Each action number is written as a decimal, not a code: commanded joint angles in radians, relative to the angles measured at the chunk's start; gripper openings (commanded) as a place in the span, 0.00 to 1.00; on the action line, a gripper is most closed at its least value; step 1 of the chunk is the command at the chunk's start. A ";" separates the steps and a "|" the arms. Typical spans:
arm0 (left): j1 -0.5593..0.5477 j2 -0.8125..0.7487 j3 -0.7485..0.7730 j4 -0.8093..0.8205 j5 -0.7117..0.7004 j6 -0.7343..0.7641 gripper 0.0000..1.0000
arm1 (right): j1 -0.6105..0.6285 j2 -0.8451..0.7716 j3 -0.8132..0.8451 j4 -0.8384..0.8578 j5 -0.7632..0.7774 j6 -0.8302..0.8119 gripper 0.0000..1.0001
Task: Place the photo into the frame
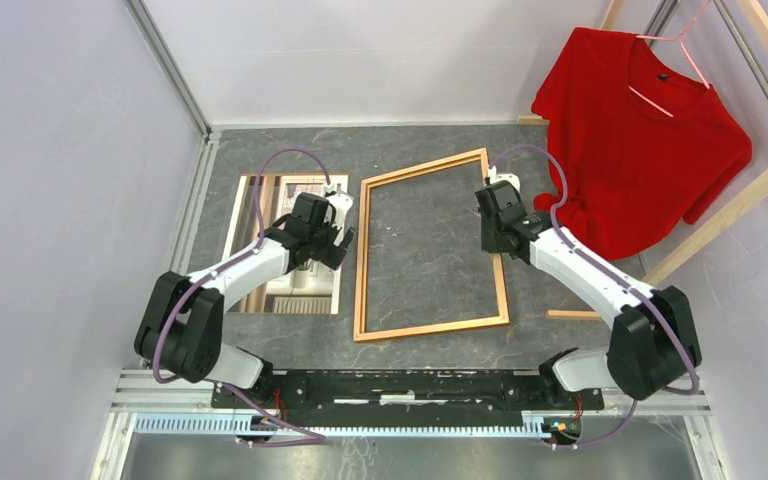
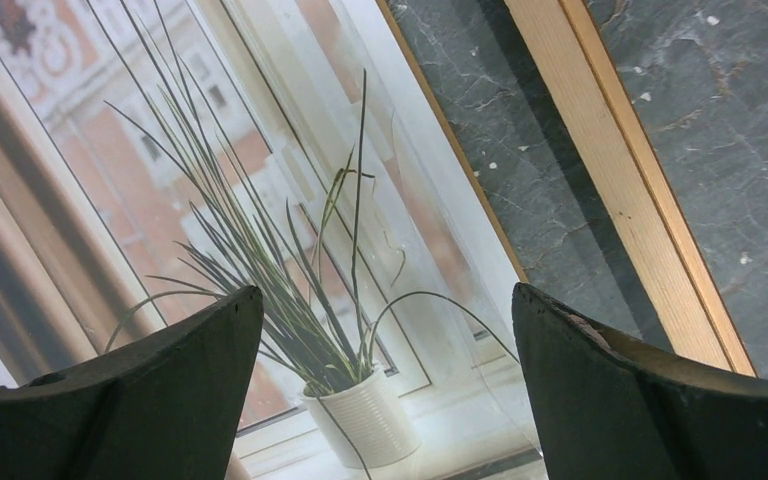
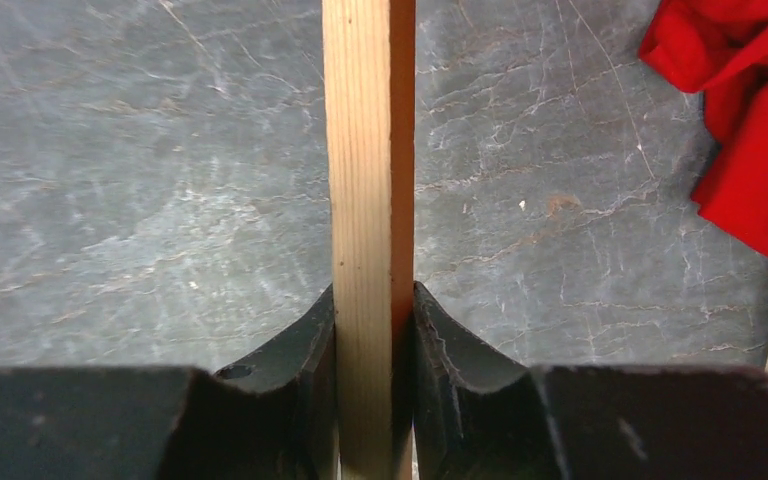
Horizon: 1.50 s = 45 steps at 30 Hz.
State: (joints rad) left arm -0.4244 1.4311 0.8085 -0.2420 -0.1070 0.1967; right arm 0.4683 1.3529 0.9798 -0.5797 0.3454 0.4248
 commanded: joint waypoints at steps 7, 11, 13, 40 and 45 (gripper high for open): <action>-0.005 0.045 0.060 0.038 -0.026 0.040 1.00 | -0.004 0.206 0.013 0.077 0.134 -0.117 0.18; -0.005 0.050 0.062 0.042 -0.032 0.051 1.00 | -0.009 0.283 0.016 0.107 0.169 -0.131 0.15; -0.006 0.060 0.066 0.048 -0.042 0.055 1.00 | -0.013 0.309 0.016 0.125 0.167 -0.135 0.15; 0.073 0.120 0.288 -0.142 -0.040 0.086 1.00 | -0.034 0.274 0.168 0.189 -0.094 -0.112 0.61; 0.258 0.114 0.360 -0.210 0.055 0.104 1.00 | 0.172 0.296 0.236 0.284 -0.156 -0.057 0.73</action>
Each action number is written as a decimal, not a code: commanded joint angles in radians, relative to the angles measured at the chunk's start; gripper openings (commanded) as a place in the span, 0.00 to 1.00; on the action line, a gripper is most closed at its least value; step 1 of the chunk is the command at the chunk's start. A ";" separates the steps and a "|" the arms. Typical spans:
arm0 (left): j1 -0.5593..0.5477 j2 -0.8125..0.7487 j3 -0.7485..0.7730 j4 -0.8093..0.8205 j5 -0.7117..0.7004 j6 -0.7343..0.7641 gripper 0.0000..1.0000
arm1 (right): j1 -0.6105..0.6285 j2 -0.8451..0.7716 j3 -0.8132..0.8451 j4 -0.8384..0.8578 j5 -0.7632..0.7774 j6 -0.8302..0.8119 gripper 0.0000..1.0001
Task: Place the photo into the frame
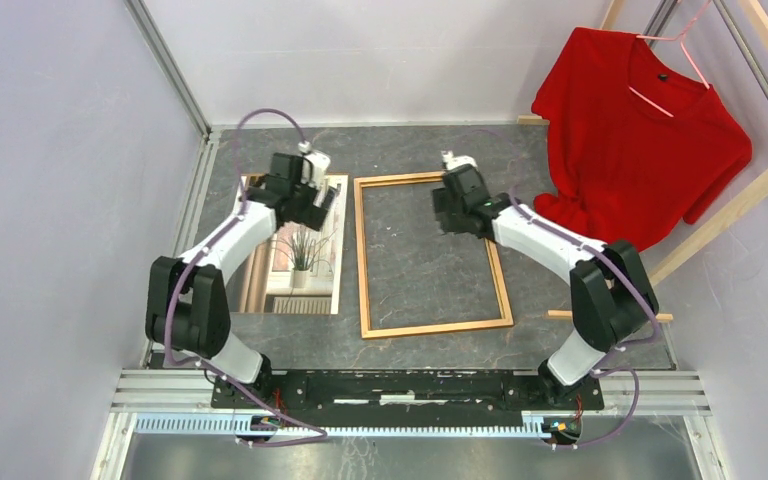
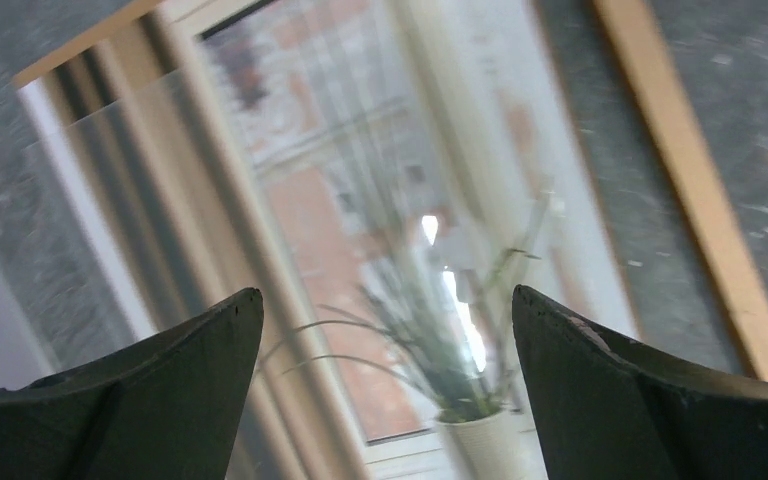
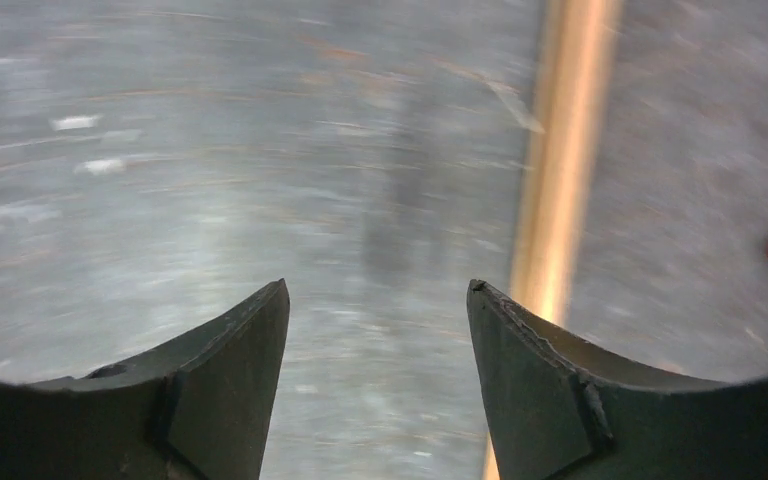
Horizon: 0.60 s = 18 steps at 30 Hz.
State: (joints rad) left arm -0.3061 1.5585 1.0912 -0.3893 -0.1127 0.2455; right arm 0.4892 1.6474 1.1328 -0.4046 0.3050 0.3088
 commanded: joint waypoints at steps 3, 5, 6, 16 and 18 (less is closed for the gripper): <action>0.293 -0.029 0.090 -0.093 0.100 0.091 1.00 | 0.257 0.078 0.169 0.124 -0.128 0.094 0.76; 0.387 -0.045 0.078 -0.094 0.095 0.134 1.00 | 0.311 0.155 0.233 0.124 -0.126 0.112 0.76; 0.424 -0.053 0.068 -0.093 0.092 0.145 1.00 | 0.331 0.195 0.269 0.111 -0.118 0.117 0.76; 0.700 -0.082 -0.016 -0.105 0.156 0.222 1.00 | 0.424 0.452 0.461 0.052 -0.011 0.161 0.75; 0.716 -0.091 -0.034 -0.102 0.154 0.223 1.00 | 0.422 0.472 0.459 0.059 0.006 0.165 0.73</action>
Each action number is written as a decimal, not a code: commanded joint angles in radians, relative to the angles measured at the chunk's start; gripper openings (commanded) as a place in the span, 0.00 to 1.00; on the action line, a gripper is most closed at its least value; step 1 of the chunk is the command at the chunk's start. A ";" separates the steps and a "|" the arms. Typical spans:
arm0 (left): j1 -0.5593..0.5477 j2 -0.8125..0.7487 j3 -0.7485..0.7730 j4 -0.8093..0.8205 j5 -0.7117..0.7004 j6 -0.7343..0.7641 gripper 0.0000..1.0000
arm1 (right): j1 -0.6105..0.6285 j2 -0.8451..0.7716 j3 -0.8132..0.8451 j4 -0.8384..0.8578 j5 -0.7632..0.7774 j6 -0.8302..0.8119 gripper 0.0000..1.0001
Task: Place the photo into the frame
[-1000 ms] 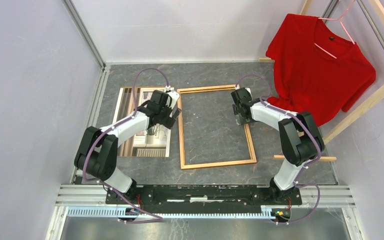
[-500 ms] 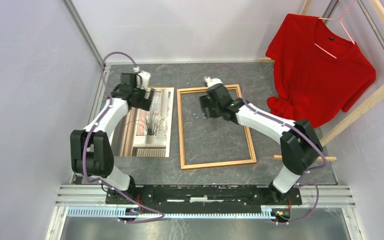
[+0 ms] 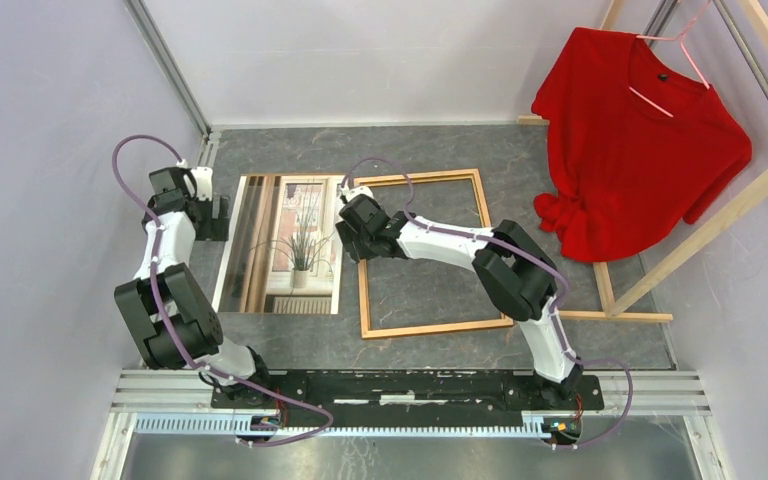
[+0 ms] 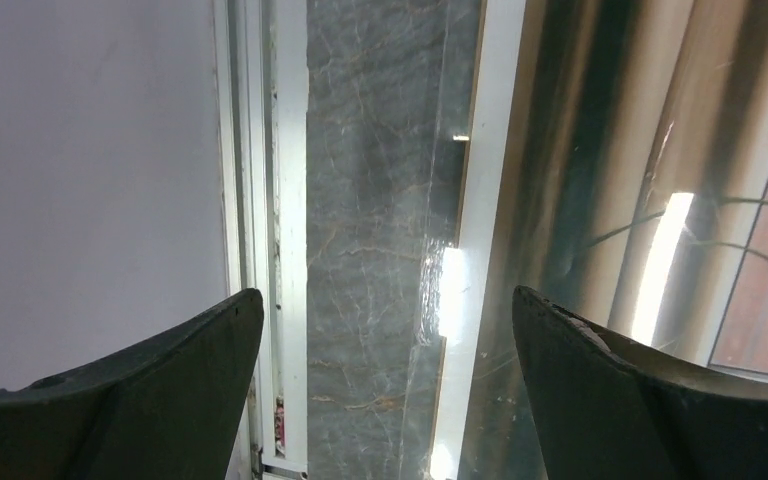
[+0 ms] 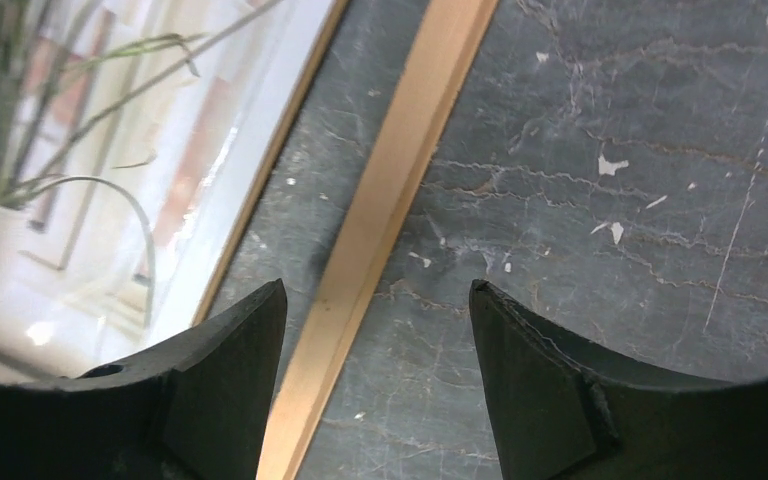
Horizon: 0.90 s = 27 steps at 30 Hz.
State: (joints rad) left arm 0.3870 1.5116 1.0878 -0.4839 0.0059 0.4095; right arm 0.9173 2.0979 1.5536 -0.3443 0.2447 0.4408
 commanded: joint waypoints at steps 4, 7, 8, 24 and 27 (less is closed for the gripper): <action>0.031 -0.046 -0.058 0.011 0.010 0.058 1.00 | -0.008 0.050 0.035 0.004 0.095 0.052 0.70; 0.036 -0.034 -0.058 0.013 -0.003 0.068 1.00 | -0.028 0.049 0.000 0.013 0.107 0.090 0.61; 0.038 -0.030 -0.062 0.019 -0.023 0.072 1.00 | -0.038 0.039 -0.026 0.022 0.110 0.104 0.58; 0.043 0.066 -0.068 0.213 -0.111 0.010 1.00 | -0.061 -0.197 -0.131 0.154 0.049 0.150 0.92; 0.044 0.090 -0.038 0.249 -0.165 -0.018 1.00 | -0.031 -0.222 -0.136 0.205 -0.001 0.159 0.94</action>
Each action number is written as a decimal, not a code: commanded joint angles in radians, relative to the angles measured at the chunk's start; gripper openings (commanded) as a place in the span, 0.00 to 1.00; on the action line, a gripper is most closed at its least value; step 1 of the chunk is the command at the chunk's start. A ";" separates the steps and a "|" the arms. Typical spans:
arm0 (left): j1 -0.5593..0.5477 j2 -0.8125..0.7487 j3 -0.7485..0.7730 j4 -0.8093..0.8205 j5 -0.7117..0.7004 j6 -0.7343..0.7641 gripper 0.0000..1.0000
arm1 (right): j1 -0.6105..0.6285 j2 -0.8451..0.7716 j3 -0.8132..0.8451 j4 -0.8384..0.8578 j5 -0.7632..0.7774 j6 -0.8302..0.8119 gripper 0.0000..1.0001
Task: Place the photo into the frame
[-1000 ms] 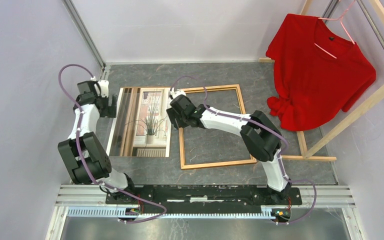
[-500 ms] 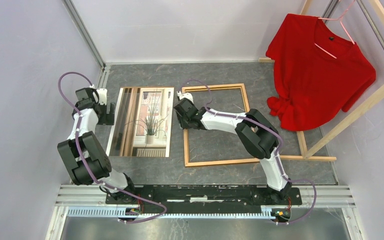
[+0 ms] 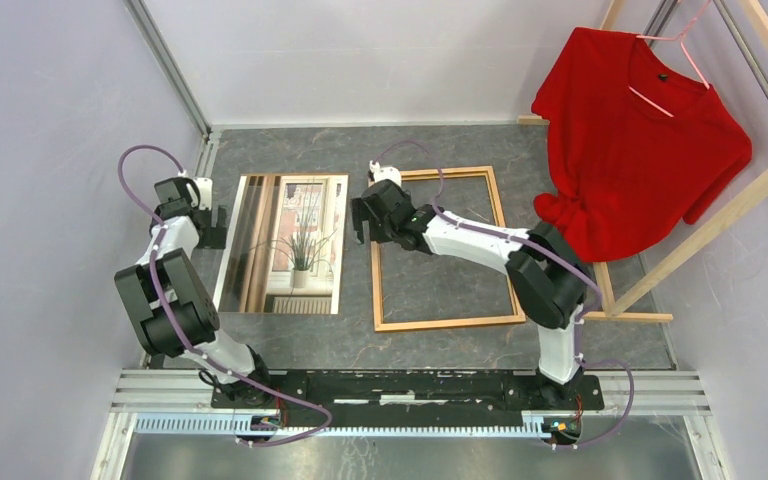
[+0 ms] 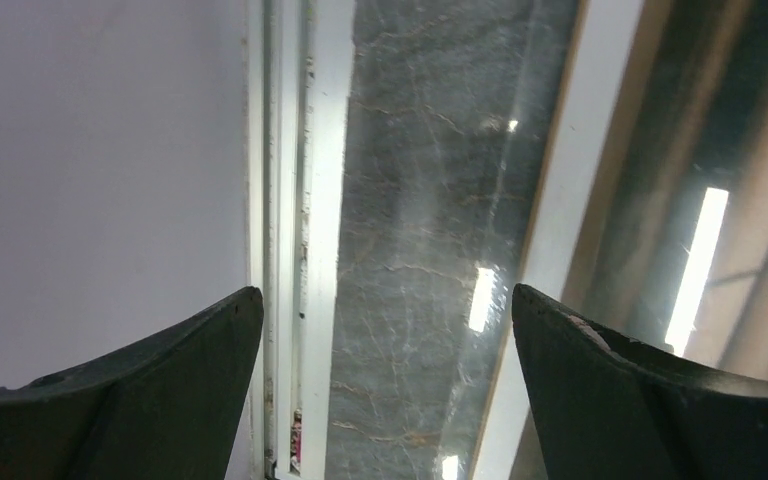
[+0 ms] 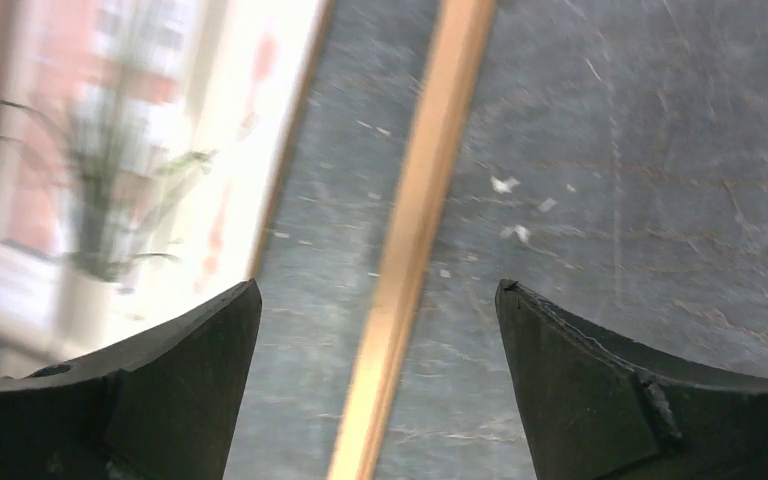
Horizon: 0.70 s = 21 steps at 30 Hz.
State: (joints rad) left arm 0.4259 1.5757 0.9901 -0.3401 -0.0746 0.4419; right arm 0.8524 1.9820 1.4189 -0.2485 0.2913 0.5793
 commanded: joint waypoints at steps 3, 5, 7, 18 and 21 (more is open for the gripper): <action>0.006 0.051 0.087 0.134 -0.133 -0.081 1.00 | 0.056 -0.070 0.007 0.154 -0.146 0.055 0.96; 0.006 0.071 0.090 0.153 -0.164 -0.094 1.00 | 0.059 -0.021 0.028 0.164 -0.209 0.084 0.97; 0.005 0.082 0.082 0.167 -0.172 -0.100 1.00 | 0.058 0.027 0.048 0.162 -0.238 0.097 0.98; 0.003 0.151 -0.014 0.280 -0.176 -0.103 1.00 | 0.048 0.174 0.111 0.156 -0.281 0.146 0.98; 0.001 0.169 -0.024 0.289 -0.161 -0.102 1.00 | 0.038 0.183 0.094 0.172 -0.289 0.173 0.98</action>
State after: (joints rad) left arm 0.4259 1.7241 0.9791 -0.1200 -0.2356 0.3714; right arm 0.9058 2.1311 1.4979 -0.0902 0.0223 0.7078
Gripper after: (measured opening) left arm 0.997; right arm 0.979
